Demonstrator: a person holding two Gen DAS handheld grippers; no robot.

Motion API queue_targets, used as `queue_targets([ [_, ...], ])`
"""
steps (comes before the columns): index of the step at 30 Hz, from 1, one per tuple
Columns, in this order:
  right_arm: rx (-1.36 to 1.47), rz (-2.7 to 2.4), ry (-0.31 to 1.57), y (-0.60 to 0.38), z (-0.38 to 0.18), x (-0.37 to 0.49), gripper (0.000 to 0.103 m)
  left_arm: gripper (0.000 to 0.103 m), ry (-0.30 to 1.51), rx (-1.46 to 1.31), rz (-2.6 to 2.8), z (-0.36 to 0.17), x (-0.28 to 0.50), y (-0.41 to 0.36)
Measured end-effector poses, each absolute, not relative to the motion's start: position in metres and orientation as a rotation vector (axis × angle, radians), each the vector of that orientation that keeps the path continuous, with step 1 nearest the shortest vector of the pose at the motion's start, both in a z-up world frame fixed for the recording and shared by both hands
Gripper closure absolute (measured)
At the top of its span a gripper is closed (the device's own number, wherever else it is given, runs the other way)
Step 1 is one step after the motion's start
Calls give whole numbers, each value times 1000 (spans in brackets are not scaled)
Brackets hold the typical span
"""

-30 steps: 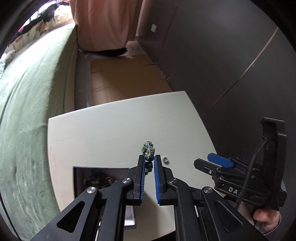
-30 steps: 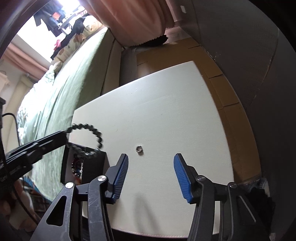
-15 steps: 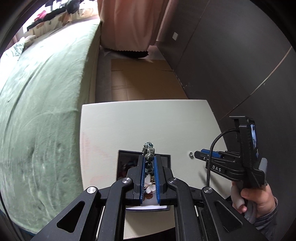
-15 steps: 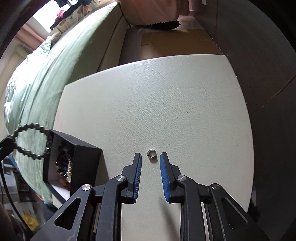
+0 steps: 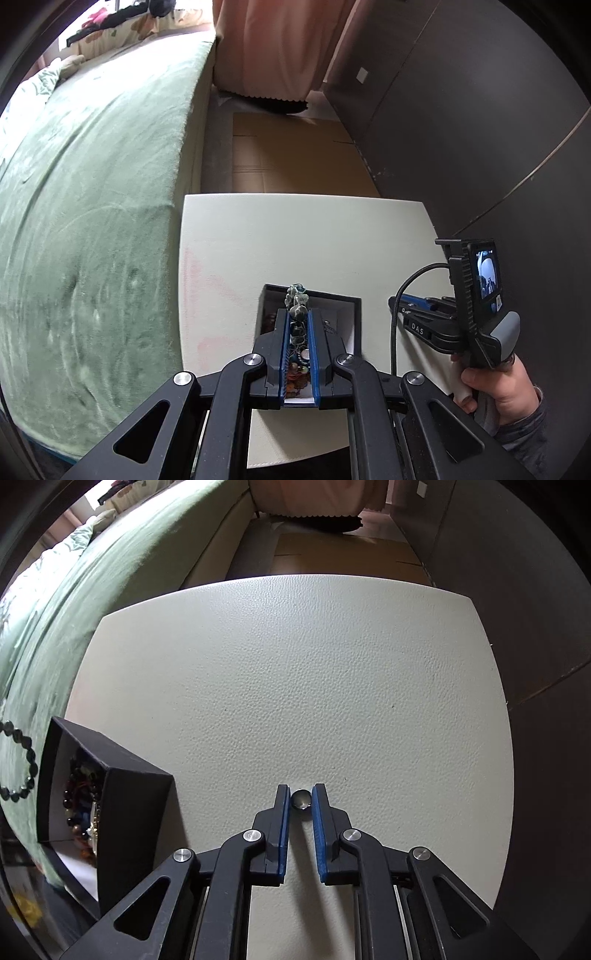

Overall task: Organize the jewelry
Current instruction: 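Carry the blue-grey bead bracelet with the left tool into the box, then grasp the small silver ring with the right tool and drop it into the box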

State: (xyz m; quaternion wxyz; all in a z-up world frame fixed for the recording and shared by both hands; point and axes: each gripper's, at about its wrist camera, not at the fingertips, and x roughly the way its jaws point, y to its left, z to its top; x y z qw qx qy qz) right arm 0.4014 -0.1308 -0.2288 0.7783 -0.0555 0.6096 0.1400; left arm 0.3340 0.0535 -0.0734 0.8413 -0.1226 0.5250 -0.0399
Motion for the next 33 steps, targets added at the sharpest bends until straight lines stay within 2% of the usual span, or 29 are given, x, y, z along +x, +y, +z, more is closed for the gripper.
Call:
queue_targets([
  [12,5,336,1216,-165,-169,366,90,92,1162,-296,-154,-94,342,28],
  [14,20,355,1194,-168,-156,359,90,83,1178,-315,-138,-98,341,33],
  [16,24,375,1174,-161,-145,356,90,53,1162,-330,-130,-96,335,41],
  [18,23,396,1152,-156,-133,349,90,45,1132,-336,-116,-89,328,47],
  [33,36,589,1094,-82,-93,303,90,45,1068,-389,-35,-68,273,102],
])
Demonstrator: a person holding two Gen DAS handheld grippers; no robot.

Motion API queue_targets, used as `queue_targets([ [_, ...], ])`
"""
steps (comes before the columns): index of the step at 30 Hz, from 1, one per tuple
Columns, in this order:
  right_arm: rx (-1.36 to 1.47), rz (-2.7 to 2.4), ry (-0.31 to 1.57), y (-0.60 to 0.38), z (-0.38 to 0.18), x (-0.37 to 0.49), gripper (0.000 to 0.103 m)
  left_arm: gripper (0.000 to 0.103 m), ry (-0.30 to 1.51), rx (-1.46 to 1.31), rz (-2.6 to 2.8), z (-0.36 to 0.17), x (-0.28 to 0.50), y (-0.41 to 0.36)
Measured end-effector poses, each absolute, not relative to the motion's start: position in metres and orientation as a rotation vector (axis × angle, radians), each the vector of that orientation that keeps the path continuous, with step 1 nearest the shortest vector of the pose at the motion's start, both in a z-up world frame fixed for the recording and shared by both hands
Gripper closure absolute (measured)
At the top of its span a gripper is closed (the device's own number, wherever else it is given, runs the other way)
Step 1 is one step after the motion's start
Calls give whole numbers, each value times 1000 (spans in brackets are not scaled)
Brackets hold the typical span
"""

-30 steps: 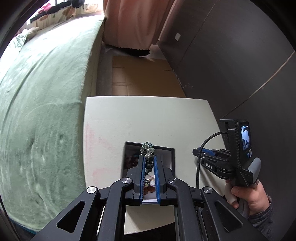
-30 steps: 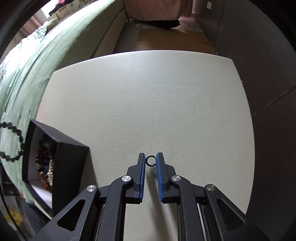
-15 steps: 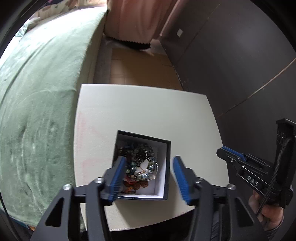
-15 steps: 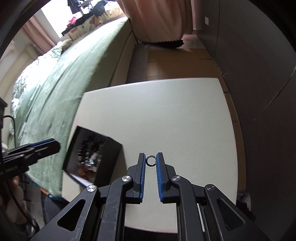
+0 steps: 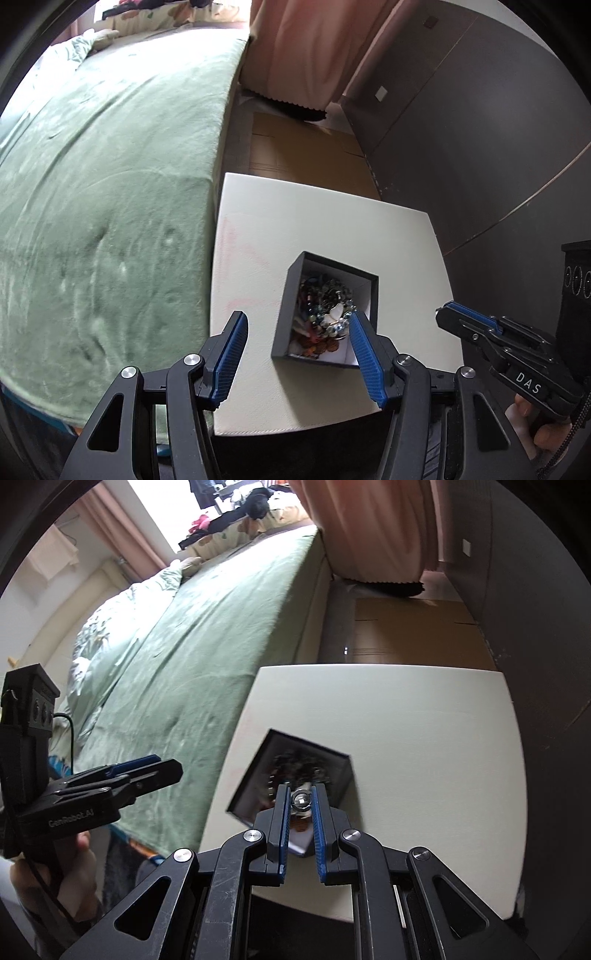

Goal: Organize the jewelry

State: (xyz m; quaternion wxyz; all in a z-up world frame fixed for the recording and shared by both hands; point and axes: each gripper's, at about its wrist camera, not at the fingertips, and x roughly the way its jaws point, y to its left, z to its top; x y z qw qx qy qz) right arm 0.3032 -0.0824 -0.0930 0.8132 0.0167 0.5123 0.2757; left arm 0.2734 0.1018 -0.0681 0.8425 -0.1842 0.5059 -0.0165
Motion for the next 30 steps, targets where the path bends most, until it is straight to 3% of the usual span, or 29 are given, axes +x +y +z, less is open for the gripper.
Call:
queue_targets([
  [2,56,607,1107,-77,-97,299,90,45,1064,-393,-28,-67,268,106],
  [3,62,613,1120,-74,-101,299,84,45,1061,-396,-23,-67,263,108],
  [4,65,612,1137,-73,-105,299,77,45,1060,-398,-21,-66,260,110],
  [5,68,598,1150,-72,-110,299,60,45,1059,-401,-19,-66,257,112],
  [6,72,582,1150,-74,-111,296,53,45,1060,-402,-19,-65,253,113],
  [9,95,567,1146,-80,-111,287,53,43,1047,-395,-23,-60,242,112],
  [13,89,545,1116,-91,-99,269,53,27,1008,-391,-30,-48,226,106],
  [17,92,510,1077,-107,-81,249,41,21,969,-367,-27,-35,207,97],
  [23,105,458,1016,-135,-58,215,37,9,872,-337,-29,-10,169,79],
  [28,113,429,945,-155,-36,179,20,3,803,-304,-42,9,136,62],
  [30,117,419,923,-163,-29,166,7,2,782,-289,-46,14,124,56],
])
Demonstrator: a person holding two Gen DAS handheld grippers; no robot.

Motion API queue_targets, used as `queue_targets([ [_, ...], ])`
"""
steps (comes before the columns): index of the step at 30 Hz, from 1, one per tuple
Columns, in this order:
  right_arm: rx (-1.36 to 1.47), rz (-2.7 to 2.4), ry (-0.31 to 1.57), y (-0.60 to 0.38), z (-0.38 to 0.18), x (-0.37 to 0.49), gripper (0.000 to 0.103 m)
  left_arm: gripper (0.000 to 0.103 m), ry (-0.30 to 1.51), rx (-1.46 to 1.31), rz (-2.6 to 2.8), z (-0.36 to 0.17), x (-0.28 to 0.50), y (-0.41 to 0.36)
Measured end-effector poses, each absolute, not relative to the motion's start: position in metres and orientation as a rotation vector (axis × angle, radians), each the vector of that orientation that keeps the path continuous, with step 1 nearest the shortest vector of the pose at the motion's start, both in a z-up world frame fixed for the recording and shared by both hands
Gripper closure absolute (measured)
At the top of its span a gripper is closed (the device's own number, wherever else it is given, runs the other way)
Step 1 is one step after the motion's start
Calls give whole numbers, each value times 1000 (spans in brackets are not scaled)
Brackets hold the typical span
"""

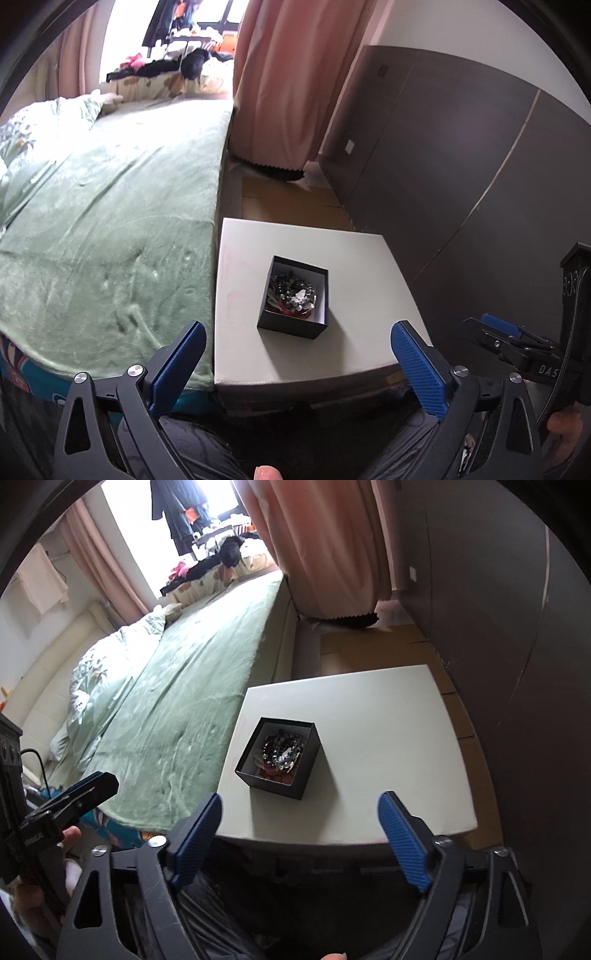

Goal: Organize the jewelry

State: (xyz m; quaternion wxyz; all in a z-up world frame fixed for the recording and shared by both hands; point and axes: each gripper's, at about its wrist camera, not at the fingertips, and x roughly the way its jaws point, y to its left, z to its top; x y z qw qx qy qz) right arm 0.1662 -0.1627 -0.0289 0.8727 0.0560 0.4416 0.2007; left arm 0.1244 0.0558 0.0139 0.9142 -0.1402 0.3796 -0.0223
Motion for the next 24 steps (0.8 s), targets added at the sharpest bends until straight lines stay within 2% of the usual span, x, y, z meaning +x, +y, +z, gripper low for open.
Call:
queue_targets([
  [2,114,404,897,-169,-22,154,2,2,757,-273,-41,20,111,50],
  [6,106,373,859,-179,-11,132,0,1,715,-237,-38,28,88,40],
  [24,108,371,701,-209,9,38,0,0,542,-146,13,42,-14,19],
])
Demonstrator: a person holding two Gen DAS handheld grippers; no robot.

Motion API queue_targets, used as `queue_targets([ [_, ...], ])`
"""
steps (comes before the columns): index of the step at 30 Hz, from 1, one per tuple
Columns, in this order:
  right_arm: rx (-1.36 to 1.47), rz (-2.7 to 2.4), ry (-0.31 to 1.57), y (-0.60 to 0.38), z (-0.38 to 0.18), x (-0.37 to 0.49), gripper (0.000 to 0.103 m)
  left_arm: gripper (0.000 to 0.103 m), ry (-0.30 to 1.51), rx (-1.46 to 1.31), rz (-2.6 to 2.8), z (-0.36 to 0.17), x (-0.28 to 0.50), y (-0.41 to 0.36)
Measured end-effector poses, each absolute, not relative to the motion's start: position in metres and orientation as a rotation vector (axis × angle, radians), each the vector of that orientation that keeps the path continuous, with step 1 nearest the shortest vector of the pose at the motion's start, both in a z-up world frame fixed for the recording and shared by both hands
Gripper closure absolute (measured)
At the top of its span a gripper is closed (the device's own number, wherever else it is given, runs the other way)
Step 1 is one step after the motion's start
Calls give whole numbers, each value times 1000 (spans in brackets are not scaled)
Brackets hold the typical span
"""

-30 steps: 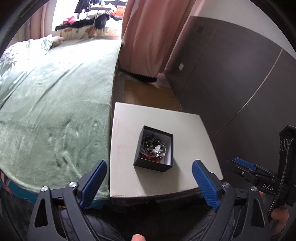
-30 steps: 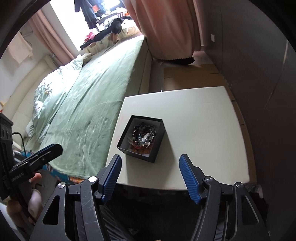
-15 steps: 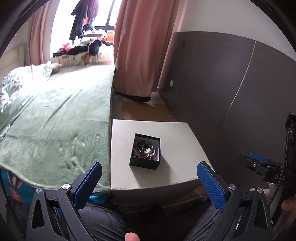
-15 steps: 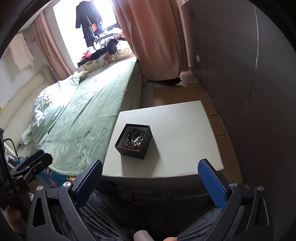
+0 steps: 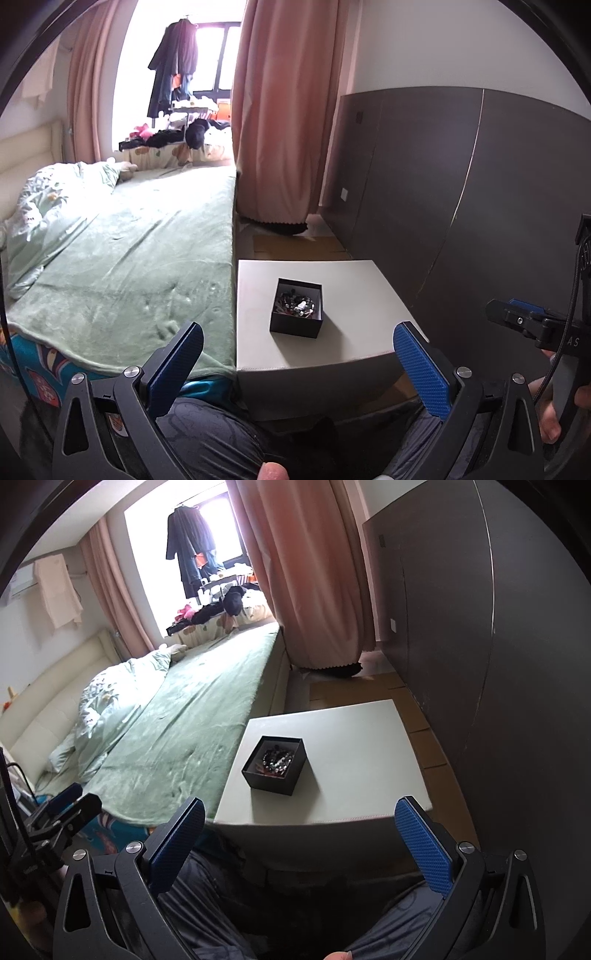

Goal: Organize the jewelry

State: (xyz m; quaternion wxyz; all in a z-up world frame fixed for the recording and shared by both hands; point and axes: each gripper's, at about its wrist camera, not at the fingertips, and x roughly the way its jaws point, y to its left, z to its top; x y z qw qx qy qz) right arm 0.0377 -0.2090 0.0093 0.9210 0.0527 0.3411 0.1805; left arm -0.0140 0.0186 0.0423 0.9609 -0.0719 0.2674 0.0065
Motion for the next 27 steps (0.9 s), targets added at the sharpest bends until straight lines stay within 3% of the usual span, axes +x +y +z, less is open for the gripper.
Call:
queue_targets([
  [27,78,388,632,-228,-9,-6,0,0,474,-58,79,36,-52,10],
])
